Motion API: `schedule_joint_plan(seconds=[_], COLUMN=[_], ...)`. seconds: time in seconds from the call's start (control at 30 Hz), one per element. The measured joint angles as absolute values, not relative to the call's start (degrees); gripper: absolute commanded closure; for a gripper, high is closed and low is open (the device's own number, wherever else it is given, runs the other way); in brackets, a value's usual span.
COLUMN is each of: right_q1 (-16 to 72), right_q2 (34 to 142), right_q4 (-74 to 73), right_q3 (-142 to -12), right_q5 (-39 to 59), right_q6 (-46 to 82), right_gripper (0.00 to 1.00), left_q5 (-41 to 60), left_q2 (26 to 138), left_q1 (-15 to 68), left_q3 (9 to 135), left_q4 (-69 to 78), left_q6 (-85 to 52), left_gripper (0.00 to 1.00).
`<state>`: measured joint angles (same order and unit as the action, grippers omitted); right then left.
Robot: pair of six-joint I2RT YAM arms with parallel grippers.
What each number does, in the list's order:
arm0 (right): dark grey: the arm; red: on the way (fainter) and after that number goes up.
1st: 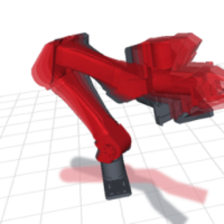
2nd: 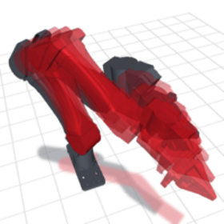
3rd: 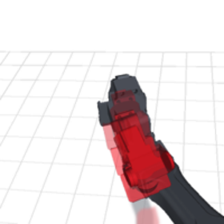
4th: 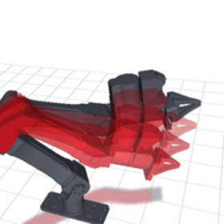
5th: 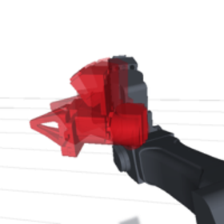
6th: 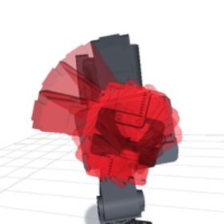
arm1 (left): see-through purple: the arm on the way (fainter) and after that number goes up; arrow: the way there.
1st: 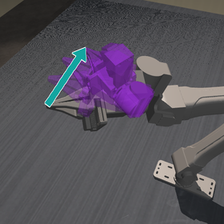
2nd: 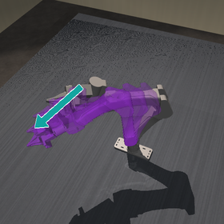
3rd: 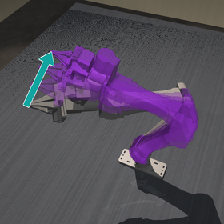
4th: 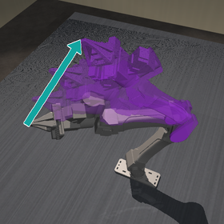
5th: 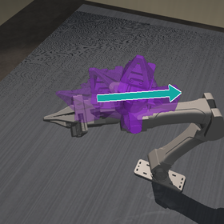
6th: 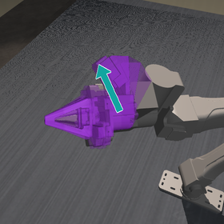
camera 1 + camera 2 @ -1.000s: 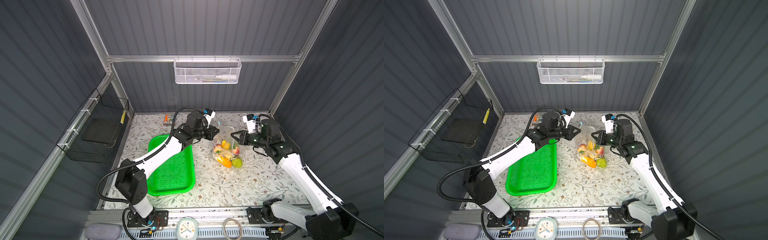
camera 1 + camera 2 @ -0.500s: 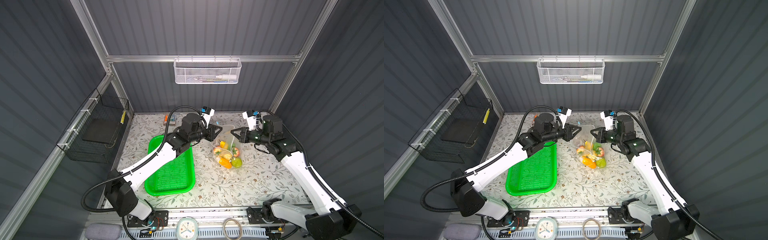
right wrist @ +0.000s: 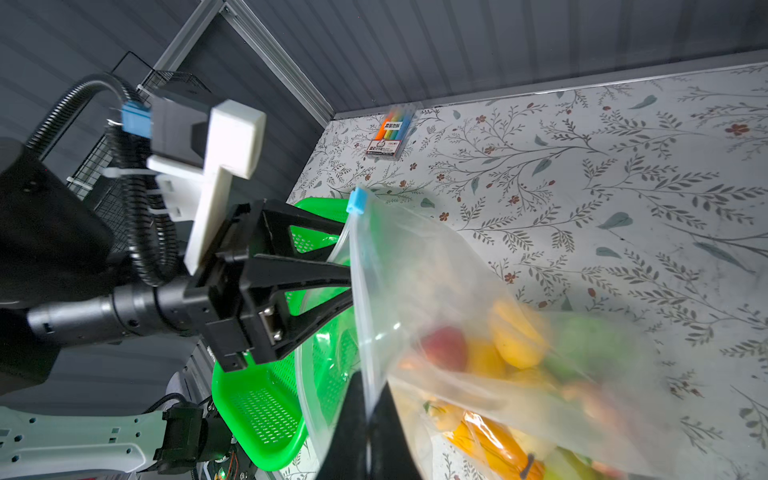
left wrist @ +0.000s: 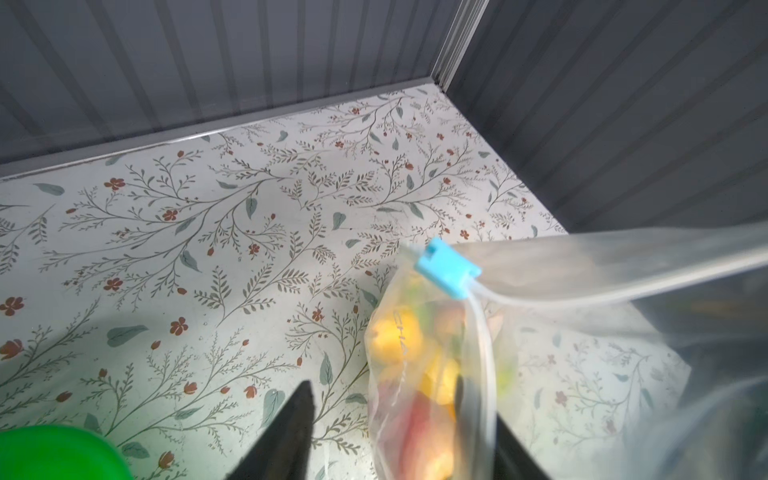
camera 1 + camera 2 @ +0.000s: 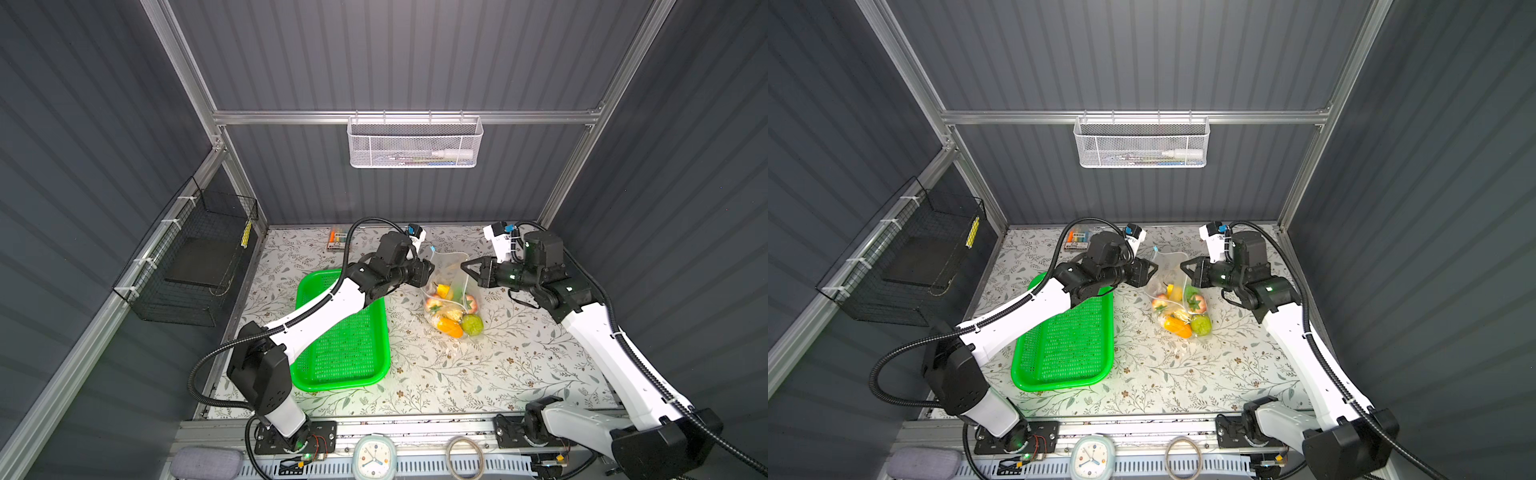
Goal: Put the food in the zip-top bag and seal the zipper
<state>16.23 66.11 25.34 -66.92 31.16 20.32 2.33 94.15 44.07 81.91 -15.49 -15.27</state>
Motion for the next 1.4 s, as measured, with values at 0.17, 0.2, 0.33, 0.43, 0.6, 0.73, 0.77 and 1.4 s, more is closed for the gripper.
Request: schedule_joint_plan(seconds=[0.17, 0.2, 0.33, 0.43, 0.6, 0.73, 0.77, 1.4], right_q1=[16.27, 16.27, 16.32, 16.67, 18.83, 21.17, 21.56, 23.03], right_q2=[66.11, 66.11, 66.11, 66.11, 66.11, 66.61, 66.85, 61.63], right_q4=[25.39, 25.41, 25.82, 26.63, 27.66, 28.01, 28.08, 29.04], right_q3=[-66.92, -66.92, -66.87, -66.87, -66.96, -67.29, -67.29, -68.18], right_q5=[31.14, 31.14, 31.2, 31.94, 33.41, 34.54, 34.7, 30.79], right_q6=[20.18, 20.08, 19.42, 19.0, 17.82, 16.95, 16.71, 12.88], right_gripper=[1.0, 1.0, 1.0, 1.0, 1.0, 0.99, 0.97, 0.32], left_q5=[3.14, 3.25, 3.62, 4.49, 6.74, 7.05, 7.05, 3.49], left_q2=[95.81, 95.81, 95.35, 94.08, 89.6, 86.41, 86.24, 87.77], left_q1=[44.07, 44.07, 44.07, 44.12, 44.86, 46.63, 47.13, 47.97], left_q3=[83.07, 83.31, 83.66, 83.66, 82.15, 78.85, 78.22, 74.13], left_q4=[-15.97, -16.08, -15.79, -15.46, -11.16, -6.57, -5.61, -2.04], left_q6=[-15.57, -15.44, -17.26, -19.84, -25.93, -30.2, -31.0, -35.18], left_gripper=[1.0, 1.0, 1.0, 1.0, 1.0, 1.0, 1.0, 1.0])
